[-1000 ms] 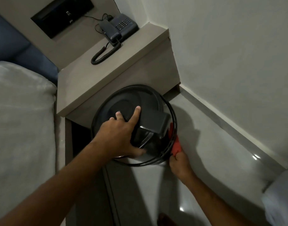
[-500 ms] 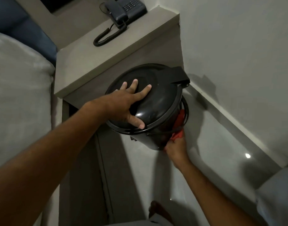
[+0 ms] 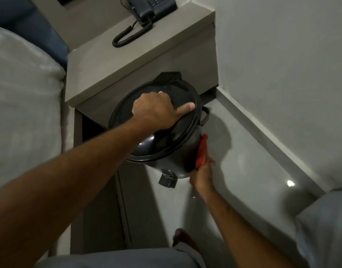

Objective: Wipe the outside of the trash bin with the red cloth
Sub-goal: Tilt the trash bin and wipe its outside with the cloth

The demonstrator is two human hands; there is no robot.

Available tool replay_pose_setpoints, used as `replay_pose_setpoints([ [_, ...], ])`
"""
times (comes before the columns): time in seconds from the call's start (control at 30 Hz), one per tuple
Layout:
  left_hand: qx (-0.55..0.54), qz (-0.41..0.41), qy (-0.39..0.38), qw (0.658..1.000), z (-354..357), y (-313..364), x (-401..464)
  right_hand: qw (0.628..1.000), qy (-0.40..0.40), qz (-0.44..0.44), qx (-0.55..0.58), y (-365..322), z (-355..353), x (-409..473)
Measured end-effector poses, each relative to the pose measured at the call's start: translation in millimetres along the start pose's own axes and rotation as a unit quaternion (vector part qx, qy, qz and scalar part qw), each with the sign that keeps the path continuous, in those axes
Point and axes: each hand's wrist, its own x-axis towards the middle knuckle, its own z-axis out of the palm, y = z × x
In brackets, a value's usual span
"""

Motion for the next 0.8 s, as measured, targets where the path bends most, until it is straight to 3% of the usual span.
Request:
replay_pose_setpoints([
  [0.03, -0.013, 0.022, -0.012, 1.000, -3, -8, 4, 0.999, -0.017, 0.027, 0.040, -1, 0, -1],
  [0.13, -0.062, 0.101, -0.112, 0.987, -12, -41, 16, 1.000, 0.003, 0.000, 0.014, -3, 1, 8],
  [0.23, -0.014, 0.160, -0.107, 0.981, -11, -57, 19, 0.997, 0.069, -0.025, -0.019, -14, 15, -7],
  [0.33, 0.003, 0.140, -0.083, 0.987, -9, -54, 12, 0.992, 0.051, -0.083, -0.082, 7, 22, -30],
  [0.43, 0.014, 0.094, -0.081, 0.992, -17, -50, 7, 0.998, 0.045, -0.049, 0.009, 5, 17, -11],
  [0.53, 0.034, 0.052, -0.042, 0.997, -11, -34, 1, 0.997, 0.067, -0.028, 0.011, -11, 11, 5],
  [0.6, 0.040, 0.040, -0.008, 0.998, -7, -18, -1, 0.996, 0.039, -0.066, 0.050, -14, 13, 3],
  [0.7, 0.041, 0.009, -0.003, 0.999, -10, -4, 1, 0.983, 0.087, -0.159, -0.015, -9, 20, -13],
  [0.8, 0.034, -0.002, -0.023, 0.999, -15, -2, 4, 0.993, 0.087, -0.084, -0.004, -6, 7, -26],
])
